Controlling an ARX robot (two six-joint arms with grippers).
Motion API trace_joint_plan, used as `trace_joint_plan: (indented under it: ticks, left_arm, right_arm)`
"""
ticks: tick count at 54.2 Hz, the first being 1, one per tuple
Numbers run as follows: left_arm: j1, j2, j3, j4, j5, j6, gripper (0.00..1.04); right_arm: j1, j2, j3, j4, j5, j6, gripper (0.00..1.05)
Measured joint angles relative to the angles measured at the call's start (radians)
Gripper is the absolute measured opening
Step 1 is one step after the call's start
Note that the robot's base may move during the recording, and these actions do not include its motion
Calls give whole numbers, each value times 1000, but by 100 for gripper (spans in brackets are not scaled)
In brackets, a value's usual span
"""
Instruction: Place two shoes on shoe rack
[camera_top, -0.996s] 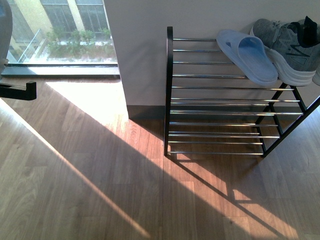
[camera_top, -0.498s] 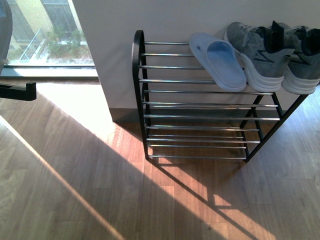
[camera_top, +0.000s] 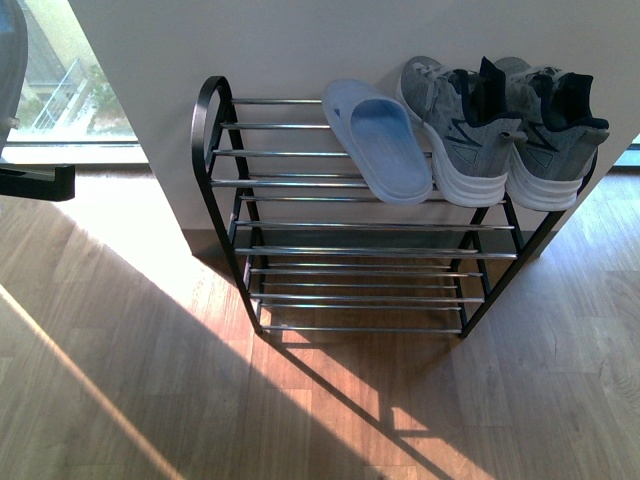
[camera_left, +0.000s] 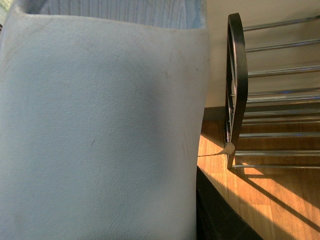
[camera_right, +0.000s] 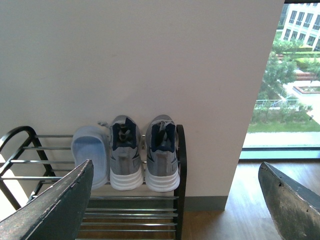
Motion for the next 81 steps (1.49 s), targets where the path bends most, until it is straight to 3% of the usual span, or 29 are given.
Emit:
trace_joint_plan:
  ticks: [3,9,19,31,45,75,81]
  left_arm:
    - [-6,25,5,53,-45,-77,2]
    - [-6,116,89,53,-19,-230,2]
    - [-11,339,334,-31,127,-497,2]
    - [-42,630,695,-176,251,-653,2]
    - [-57,951,1226,-435,332,-640,2]
    - [-69,1502,2146,-971,337,-525,2]
    - [-79,1567,2254,-1012,337,-503,20]
  right_arm:
    - [0,0,0,0,-1,0,96]
    - [0,0,0,0,-1,0,96]
    - [0,0,0,0,-3,0,96]
    - [0,0,0,0,-3,0,96]
    - [0,0,0,0,-3,0,96]
    - [0,0,0,0,-3,0,96]
    - [0,0,0,0,-3,0,96]
